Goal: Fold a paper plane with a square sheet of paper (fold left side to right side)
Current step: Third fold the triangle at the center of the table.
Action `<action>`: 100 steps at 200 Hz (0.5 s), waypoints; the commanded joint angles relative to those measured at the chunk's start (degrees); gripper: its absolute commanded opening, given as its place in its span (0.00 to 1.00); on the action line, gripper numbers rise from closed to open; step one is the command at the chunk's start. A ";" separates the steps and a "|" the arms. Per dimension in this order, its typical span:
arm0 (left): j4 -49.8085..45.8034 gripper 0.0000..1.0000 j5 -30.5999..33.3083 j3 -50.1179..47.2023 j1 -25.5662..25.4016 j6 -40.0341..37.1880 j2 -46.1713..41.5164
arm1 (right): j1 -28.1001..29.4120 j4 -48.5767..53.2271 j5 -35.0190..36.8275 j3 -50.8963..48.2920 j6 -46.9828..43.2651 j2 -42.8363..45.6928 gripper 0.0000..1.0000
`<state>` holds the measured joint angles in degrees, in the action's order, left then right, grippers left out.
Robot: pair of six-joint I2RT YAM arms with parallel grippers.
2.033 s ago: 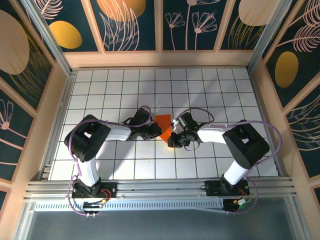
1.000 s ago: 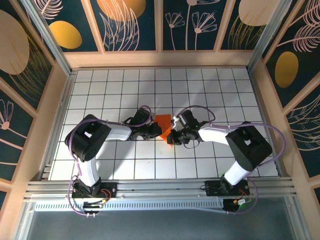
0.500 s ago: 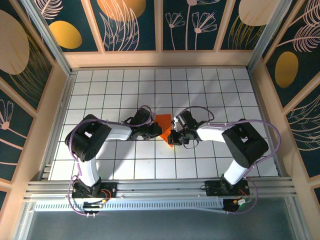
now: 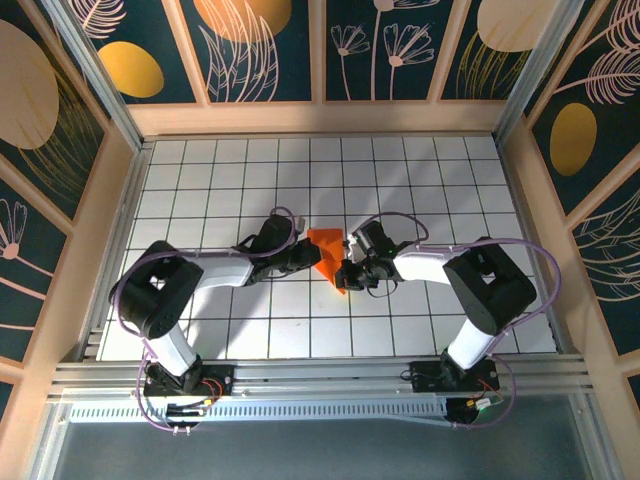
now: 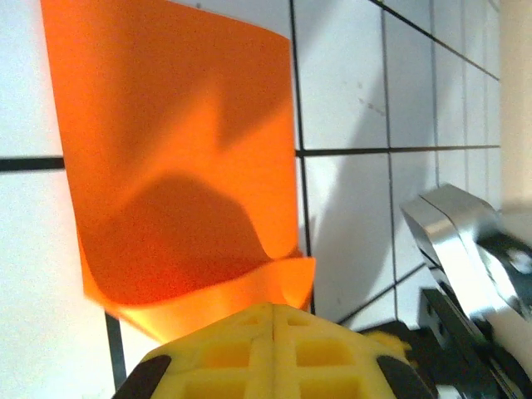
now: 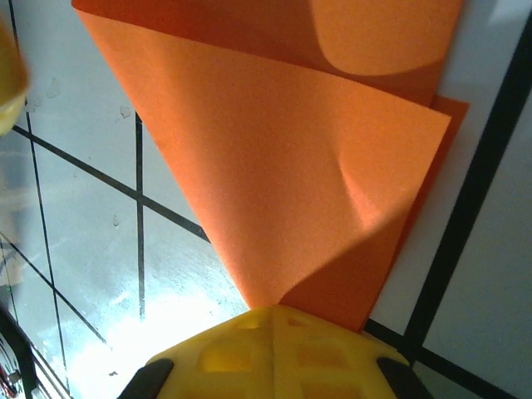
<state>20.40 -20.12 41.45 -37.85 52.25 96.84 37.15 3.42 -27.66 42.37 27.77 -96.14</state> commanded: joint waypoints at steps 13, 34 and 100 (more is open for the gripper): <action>6.39 0.03 -2.49 -2.84 -2.09 2.16 -1.18 | -0.93 4.61 5.77 -2.51 -1.92 -3.83 0.00; 9.35 0.03 -3.16 -3.31 -3.26 4.16 0.28 | -0.87 4.75 6.43 -2.69 -2.02 -3.92 0.00; 11.03 0.03 -3.16 -1.65 -4.18 5.21 5.67 | -0.88 5.62 7.61 -2.60 -2.36 -4.48 0.00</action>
<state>28.69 -22.50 38.87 -41.82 56.51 100.95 36.84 3.27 -28.25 42.33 26.94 -96.44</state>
